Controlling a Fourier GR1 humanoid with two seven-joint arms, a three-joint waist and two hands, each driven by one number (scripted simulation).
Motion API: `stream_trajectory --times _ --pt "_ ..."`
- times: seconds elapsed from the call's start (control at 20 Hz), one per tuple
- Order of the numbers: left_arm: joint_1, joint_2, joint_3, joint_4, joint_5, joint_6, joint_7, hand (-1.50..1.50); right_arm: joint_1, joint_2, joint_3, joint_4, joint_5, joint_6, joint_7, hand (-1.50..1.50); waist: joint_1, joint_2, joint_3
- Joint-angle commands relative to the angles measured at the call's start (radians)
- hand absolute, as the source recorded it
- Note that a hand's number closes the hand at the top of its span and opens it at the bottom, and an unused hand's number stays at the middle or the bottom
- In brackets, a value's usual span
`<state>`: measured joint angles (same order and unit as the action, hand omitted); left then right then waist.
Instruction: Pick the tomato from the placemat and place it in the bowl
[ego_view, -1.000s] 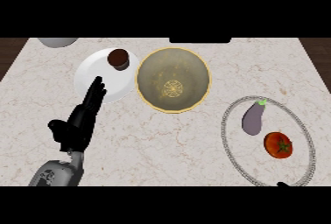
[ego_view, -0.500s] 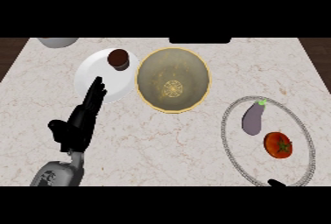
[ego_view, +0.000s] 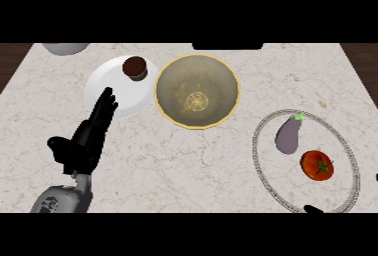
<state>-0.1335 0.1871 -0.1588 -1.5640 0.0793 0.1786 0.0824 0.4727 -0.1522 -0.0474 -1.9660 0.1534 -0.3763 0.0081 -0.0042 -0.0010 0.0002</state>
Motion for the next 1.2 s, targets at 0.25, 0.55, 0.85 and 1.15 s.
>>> stream_trajectory --times 0.25,0.55,0.85,1.15 --pt "-0.075 -0.077 0.003 0.08 -0.077 0.011 0.003 0.0 -0.021 0.066 -0.034 0.026 -0.065 0.05 -0.086 -1.5 -0.002 0.001 0.0" --pt "0.006 -0.054 0.023 -0.026 -0.064 -0.039 0.039 0.0 -0.092 0.105 -0.027 0.125 -0.078 0.07 -0.115 -1.5 0.003 0.001 0.0" --pt "0.014 -0.082 0.037 -0.009 -0.098 -0.042 0.021 0.0 -0.12 0.112 -0.086 0.244 -0.125 0.11 -0.197 -1.5 0.002 0.001 0.0" --pt "-0.058 -0.083 0.096 0.062 -0.073 -0.082 0.001 0.0 -0.243 0.109 -0.12 0.435 -0.097 0.082 -0.251 -1.5 0.002 0.001 0.0"
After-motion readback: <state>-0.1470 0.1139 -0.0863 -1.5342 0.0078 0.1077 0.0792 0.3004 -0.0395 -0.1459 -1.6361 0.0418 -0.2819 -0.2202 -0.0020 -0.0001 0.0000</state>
